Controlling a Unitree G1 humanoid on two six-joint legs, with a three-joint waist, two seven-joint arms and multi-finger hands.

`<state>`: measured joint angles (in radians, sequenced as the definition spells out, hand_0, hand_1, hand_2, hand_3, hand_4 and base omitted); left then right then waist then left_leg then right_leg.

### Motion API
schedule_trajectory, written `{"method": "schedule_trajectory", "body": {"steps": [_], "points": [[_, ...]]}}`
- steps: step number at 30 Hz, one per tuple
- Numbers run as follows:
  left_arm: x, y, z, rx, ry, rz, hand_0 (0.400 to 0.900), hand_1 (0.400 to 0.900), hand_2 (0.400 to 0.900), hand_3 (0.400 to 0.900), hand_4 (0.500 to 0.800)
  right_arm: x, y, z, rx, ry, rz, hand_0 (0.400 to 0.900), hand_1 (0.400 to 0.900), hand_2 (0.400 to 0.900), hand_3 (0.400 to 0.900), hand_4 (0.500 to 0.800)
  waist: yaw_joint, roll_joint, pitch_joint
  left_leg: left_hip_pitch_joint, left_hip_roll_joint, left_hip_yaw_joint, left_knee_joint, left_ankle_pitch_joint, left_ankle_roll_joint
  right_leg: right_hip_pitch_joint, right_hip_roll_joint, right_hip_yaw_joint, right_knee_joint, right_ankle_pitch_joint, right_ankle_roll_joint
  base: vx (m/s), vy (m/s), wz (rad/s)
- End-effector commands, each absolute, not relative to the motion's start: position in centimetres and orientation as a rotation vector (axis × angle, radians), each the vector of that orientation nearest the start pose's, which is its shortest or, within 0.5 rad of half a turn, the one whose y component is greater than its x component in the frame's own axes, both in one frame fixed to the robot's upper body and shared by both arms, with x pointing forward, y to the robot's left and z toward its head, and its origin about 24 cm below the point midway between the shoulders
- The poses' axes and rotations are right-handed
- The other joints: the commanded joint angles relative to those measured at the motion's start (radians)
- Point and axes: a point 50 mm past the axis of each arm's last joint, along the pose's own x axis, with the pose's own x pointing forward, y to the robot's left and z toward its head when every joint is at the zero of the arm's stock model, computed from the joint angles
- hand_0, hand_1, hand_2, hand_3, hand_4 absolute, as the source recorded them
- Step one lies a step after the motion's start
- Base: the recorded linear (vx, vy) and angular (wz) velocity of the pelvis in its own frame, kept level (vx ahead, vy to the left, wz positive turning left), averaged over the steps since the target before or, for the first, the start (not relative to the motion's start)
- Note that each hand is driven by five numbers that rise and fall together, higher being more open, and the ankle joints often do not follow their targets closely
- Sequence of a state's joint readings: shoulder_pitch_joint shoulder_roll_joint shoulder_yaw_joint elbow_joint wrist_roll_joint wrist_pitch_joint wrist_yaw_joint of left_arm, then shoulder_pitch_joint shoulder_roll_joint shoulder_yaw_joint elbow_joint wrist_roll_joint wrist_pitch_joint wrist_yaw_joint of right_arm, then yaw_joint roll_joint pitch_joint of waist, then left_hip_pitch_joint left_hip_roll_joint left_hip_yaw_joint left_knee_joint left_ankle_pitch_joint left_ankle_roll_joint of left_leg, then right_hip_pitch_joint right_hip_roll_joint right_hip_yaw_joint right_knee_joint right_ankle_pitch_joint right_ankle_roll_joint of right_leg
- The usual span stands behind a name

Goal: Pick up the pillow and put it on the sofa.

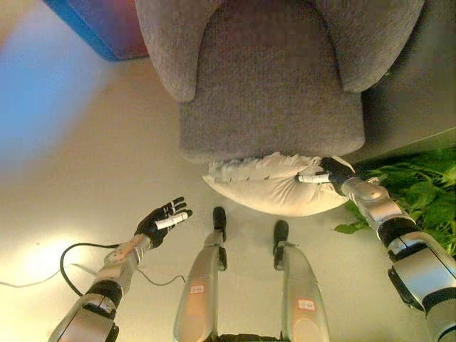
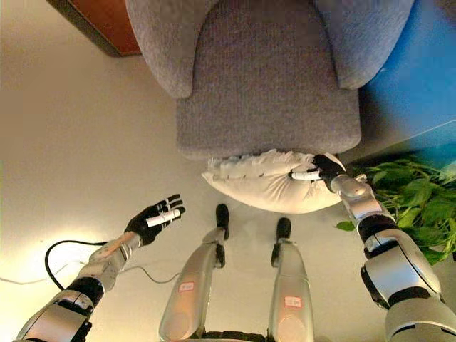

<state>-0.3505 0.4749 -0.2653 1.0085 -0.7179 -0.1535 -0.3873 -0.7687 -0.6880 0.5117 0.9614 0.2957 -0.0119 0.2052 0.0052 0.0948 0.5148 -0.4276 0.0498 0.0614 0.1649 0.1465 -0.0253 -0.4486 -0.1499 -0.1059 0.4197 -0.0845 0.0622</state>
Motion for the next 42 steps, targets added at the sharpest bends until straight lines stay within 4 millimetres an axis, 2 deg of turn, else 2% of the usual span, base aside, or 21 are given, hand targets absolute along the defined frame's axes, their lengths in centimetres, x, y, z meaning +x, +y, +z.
{"method": "schedule_trajectory", "body": {"steps": [1, 5, 8, 10, 12, 14, 16, 18, 19, 21, 22, 25, 28, 31, 35, 39, 40, 42], "points": [[23.8, 27.7, -6.4, -0.134, 0.573, -0.080, 0.900, 0.900, 0.900, 0.900, 0.800, 37.0, -25.8, 12.8, -0.677, 0.169, 0.236, 0.400, 0.400, 0.400, 0.400, 0.500, -0.007, -0.082, -0.138, 0.098, -0.001, 0.066, 0.047, -0.180, -0.025, 0.103, -0.002, -0.041, -0.173, 0.041, 0.021, 0.14, 0.094, -0.25], [20.5, 27.7, -9.1, -0.143, 0.708, -0.032, 0.900, 0.900, 0.900, 0.900, 0.800, 36.0, -24.4, 12.3, -0.770, 0.191, 0.358, 0.400, 0.400, 0.400, 0.400, 0.500, -0.015, -0.130, -0.224, 0.223, 0.015, 0.092, -0.029, -0.178, -0.027, 0.234, -0.017, -0.055, -0.264, 0.064, 0.048, 0.16, 0.087, -0.34], [18.1, 28.0, -10.6, -0.148, 0.812, 0.020, 0.900, 0.900, 0.900, 0.900, 0.800, 35.6, -22.8, 13.7, -0.812, 0.151, 0.447, 0.400, 0.400, 0.400, 0.400, 0.500, -0.026, -0.164, -0.291, 0.293, 0.038, 0.118, -0.069, -0.180, -0.029, 0.302, -0.020, -0.058, -0.307, 0.075, 0.067, 0.14, 0.015, -0.42], [17.4, 28.3, -11.0, -0.144, 0.853, 0.043, 0.900, 0.900, 0.900, 0.900, 0.800, 35.6, -22.3, 14.5, -0.827, 0.126, 0.467, 0.400, 0.400, 0.400, 0.400, 0.500, -0.030, -0.173, -0.317, 0.308, 0.047, 0.127, -0.079, -0.177, -0.029, 0.314, -0.016, -0.054, -0.317, 0.081, 0.070, 0.07, 0.005, -0.26], [16.0, 28.7, -11.7, -0.138, 0.922, 0.075, 0.900, 0.900, 0.900, 0.900, 0.800, 35.9, -21.3, 16.4, -0.849, 0.079, 0.506, 0.400, 0.400, 0.400, 0.400, 0.500, -0.040, -0.181, -0.357, 0.351, 0.056, 0.136, -0.095, -0.181, -0.031, 0.347, -0.013, -0.040, -0.332, 0.082, 0.077, 0.09, 0.051, -0.26], [15.3, 28.9, -12.0, -0.136, 0.947, 0.090, 0.900, 0.900, 0.900, 0.900, 0.800, 36.1, -20.7, 18.2, -0.858, 0.049, 0.530, 0.400, 0.400, 0.400, 0.400, 0.500, -0.044, -0.183, -0.383, 0.368, 0.064, 0.143, -0.101, -0.180, -0.033, 0.356, -0.013, -0.034, -0.338, 0.087, 0.080, 0.08, 0.045, -0.25], [14.7, 29.0, -12.2, -0.134, 0.974, 0.099, 0.900, 0.900, 0.900, 0.900, 0.800, 36.2, -19.6, 20.7, -0.877, -0.001, 0.562, 0.400, 0.400, 0.400, 0.400, 0.500, -0.045, -0.186, -0.418, 0.397, 0.073, 0.151, -0.114, -0.181, -0.038, 0.375, -0.017, -0.033, -0.347, 0.089, 0.087, 0.09, 0.028, -0.28], [14.4, 29.1, -12.3, -0.138, 0.985, 0.105, 0.900, 0.900, 0.900, 0.900, 0.800, 36.3, -18.7, 22.2, -0.896, -0.044, 0.586, 0.400, 0.400, 0.400, 0.400, 0.500, -0.045, -0.185, -0.436, 0.411, 0.075, 0.156, -0.122, -0.181, -0.039, 0.385, -0.018, -0.027, -0.353, 0.091, 0.090, 0.07, 0.026, -0.23], [14.2, 29.0, -12.4, -0.142, 0.992, 0.109, 0.900, 0.900, 0.900, 0.900, 0.800, 36.2, -17.8, 23.5, -0.909, -0.090, 0.612, 0.400, 0.400, 0.400, 0.400, 0.500, -0.044, -0.184, -0.450, 0.419, 0.077, 0.158, -0.128, -0.181, -0.041, 0.390, -0.021, -0.027, -0.357, 0.093, 0.095, 0.07, 0.021, -0.21], [14.1, 29.0, -12.5, -0.141, 0.994, 0.113, 0.900, 0.900, 0.900, 0.900, 0.800, 36.2, -16.6, 24.7, -0.929, -0.130, 0.630, 0.400, 0.400, 0.400, 0.400, 0.500, -0.044, -0.185, -0.459, 0.430, 0.081, 0.165, -0.136, -0.180, -0.044, 0.398, -0.023, -0.026, -0.363, 0.096, 0.099, 0.06, -0.024, -0.15], [14.0, 29.3, -12.4, -0.138, 0.987, 0.124, 0.900, 0.900, 0.900, 0.900, 0.800, 35.9, -15.2, 25.9, -0.940, -0.194, 0.665, 0.400, 0.400, 0.400, 0.400, 0.500, -0.041, -0.189, -0.472, 0.437, 0.083, 0.169, -0.148, -0.177, -0.045, 0.402, -0.023, -0.025, -0.373, 0.101, 0.104, 0.08, -0.069, -0.17], [14.2, 30.4, -11.8, -0.131, 0.983, 0.140, 0.900, 0.900, 0.900, 0.900, 0.800, 35.6, -12.8, 27.9, -0.912, -0.288, 0.726, 0.400, 0.400, 0.400, 0.400, 0.500, -0.039, -0.198, -0.487, 0.447, 0.085, 0.175, -0.154, -0.175, -0.048, 0.402, -0.022, -0.018, -0.382, 0.108, 0.110, 0.11, -0.075, -0.09], [14.4, 31.2, -11.3, -0.127, 0.988, 0.138, 0.900, 0.900, 0.900, 0.900, 0.800, 35.7, -11.3, 28.3, -0.923, -0.312, 0.729, 0.400, 0.400, 0.400, 0.400, 0.500, -0.034, -0.196, -0.488, 0.449, 0.083, 0.175, -0.150, -0.175, -0.046, 0.404, -0.018, -0.012, -0.383, 0.105, 0.108, 0.09, -0.040, 0.07], [15.0, 31.1, -11.1, -0.150, 0.977, 0.120, 0.900, 0.900, 0.900, 0.900, 0.800, 36.4, -11.3, 27.4, -0.924, -0.284, 0.680, 0.400, 0.400, 0.400, 0.400, 0.500, -0.024, -0.188, -0.487, 0.453, 0.077, 0.161, -0.160, -0.174, -0.045, 0.417, -0.015, -0.011, -0.395, 0.102, 0.104, 0.13, -0.001, 0.27], [14.9, 29.5, -11.7, -0.182, 0.963, 0.072, 0.900, 0.900, 0.900, 0.900, 0.800, 37.4, -12.0, 26.1, -0.837, -0.229, 0.614, 0.400, 0.400, 0.400, 0.400, 0.500, -0.001, -0.176, -0.485, 0.457, 0.078, 0.135, -0.179, -0.164, -0.054, 0.440, -0.015, -0.033, -0.409, 0.096, 0.099, 0.14, 0.014, 0.35], [14.5, 27.5, -12.6, -0.202, 0.960, 0.025, 0.900, 0.900, 0.900, 0.900, 0.800, 39.0, -13.5, 24.6, -0.773, -0.138, 0.468, 0.400, 0.400, 0.400, 0.400, 0.500, 0.042, -0.174, -0.491, 0.452, 0.080, 0.101, -0.202, -0.149, -0.068, 0.468, -0.013, -0.081, -0.430, 0.090, 0.089, 0.12, -0.017, 0.37], [14.4, 27.1, -12.8, -0.204, 0.962, 0.013, 0.900, 0.900, 0.900, 0.900, 0.800, 39.6, -14.4, 24.4, -0.744, -0.109, 0.404, 0.900, 0.900, 0.900, 0.900, 0.800, 0.056, -0.177, -0.492, 0.449, 0.082, 0.097, -0.204, -0.144, -0.073, 0.473, -0.014, -0.098, -0.436, 0.092, 0.088, 0.08, -0.048, 0.33], [14.2, 26.7, -13.0, -0.207, 0.961, 0.003, 0.900, 0.900, 0.900, 0.900, 0.800, 40.4, -15.7, 24.1, -0.744, -0.071, 0.352, 0.900, 0.900, 0.900, 0.900, 0.800, 0.069, -0.182, -0.493, 0.446, 0.086, 0.093, -0.205, -0.141, -0.077, 0.479, -0.014, -0.113, -0.444, 0.093, 0.085, 0.05, -0.041, 0.27]]}}
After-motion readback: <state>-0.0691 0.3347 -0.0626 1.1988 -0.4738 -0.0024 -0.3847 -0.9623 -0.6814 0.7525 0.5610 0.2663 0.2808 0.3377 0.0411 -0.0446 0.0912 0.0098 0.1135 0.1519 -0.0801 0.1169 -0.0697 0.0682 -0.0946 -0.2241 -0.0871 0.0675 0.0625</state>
